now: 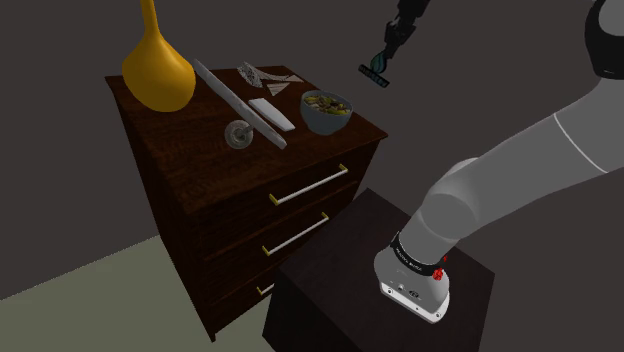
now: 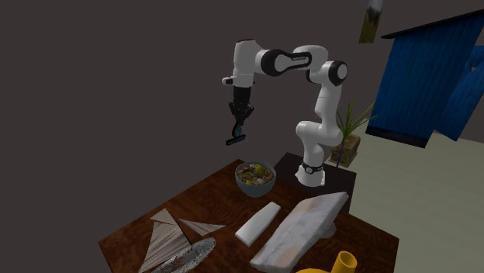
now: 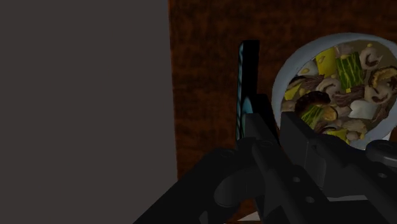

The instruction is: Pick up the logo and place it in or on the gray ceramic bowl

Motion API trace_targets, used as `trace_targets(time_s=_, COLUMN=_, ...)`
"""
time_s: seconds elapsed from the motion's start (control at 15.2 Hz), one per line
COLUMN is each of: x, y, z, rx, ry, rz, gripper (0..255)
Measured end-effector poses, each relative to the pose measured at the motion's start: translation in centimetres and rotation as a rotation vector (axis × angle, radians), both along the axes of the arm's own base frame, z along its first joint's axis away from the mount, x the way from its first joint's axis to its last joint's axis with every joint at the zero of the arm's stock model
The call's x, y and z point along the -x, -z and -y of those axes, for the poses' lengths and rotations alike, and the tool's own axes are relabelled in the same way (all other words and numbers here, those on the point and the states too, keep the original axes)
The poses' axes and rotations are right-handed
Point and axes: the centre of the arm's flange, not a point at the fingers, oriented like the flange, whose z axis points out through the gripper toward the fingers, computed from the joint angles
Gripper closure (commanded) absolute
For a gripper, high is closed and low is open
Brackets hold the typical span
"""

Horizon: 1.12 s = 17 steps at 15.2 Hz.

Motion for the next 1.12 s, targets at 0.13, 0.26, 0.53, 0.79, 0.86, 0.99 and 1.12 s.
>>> trace_targets(time_s=0.13, x=-1.3, y=-0.7, z=-1.7, rx=0.000, ry=0.000, rz=0.000, gripper=255)
trace_targets(time_s=0.26, x=-2.0, y=-1.6, z=-3.6, rx=0.000, ry=-0.001, rz=0.000, gripper=255)
trace_targets(time_s=0.53, x=-4.1, y=-3.1, z=-8.6, rx=0.000, ry=-0.001, rz=0.000, gripper=255)
trace_targets(time_s=0.79, x=-6.4, y=-4.9, z=-13.2, rx=0.000, ry=-0.001, rz=0.000, gripper=255)
trace_targets(time_s=0.86, x=-6.7, y=-4.8, z=-13.8, rx=0.000, ry=-0.001, rz=0.000, gripper=255)
trace_targets(time_s=0.99, x=-6.9, y=-4.0, z=-14.0, rx=0.000, ry=0.000, rz=0.000, gripper=255)
trace_targets(time_s=1.12, x=-6.9, y=-3.1, z=-14.1, rx=0.000, ry=0.000, rz=-0.001, gripper=255)
